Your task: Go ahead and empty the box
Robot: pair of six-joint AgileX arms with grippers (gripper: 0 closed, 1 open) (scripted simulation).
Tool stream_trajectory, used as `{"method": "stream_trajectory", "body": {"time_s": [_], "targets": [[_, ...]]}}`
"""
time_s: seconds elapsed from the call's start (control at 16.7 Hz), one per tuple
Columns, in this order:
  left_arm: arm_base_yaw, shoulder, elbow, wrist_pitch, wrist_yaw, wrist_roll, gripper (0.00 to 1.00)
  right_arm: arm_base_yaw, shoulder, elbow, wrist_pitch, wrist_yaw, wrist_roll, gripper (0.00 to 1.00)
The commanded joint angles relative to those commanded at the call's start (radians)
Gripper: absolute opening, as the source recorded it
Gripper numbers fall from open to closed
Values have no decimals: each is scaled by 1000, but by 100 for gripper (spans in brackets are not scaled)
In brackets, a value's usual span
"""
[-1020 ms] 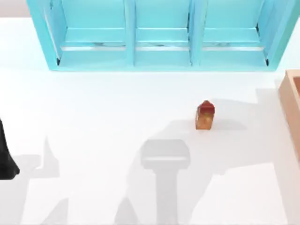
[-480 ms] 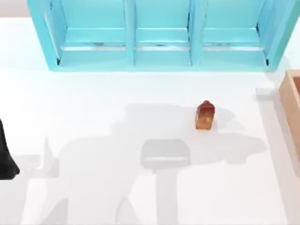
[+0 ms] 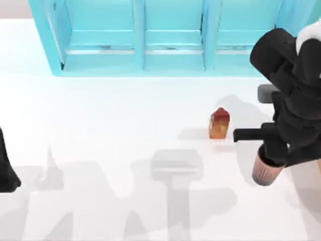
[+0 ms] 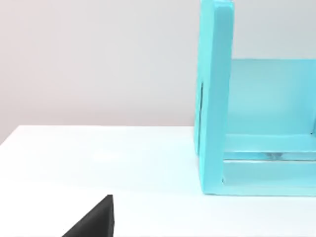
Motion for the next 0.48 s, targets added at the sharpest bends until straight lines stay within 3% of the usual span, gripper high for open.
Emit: {"method": "stream_trajectory", "body": {"time_s": [0.24, 0.48], "targets": [[0, 0, 0, 0, 0, 0, 100, 127, -50, -109, 57, 8, 126, 0], [0, 0, 0, 0, 0, 0, 100, 134, -54, -114, 62, 9, 133, 0]]}}
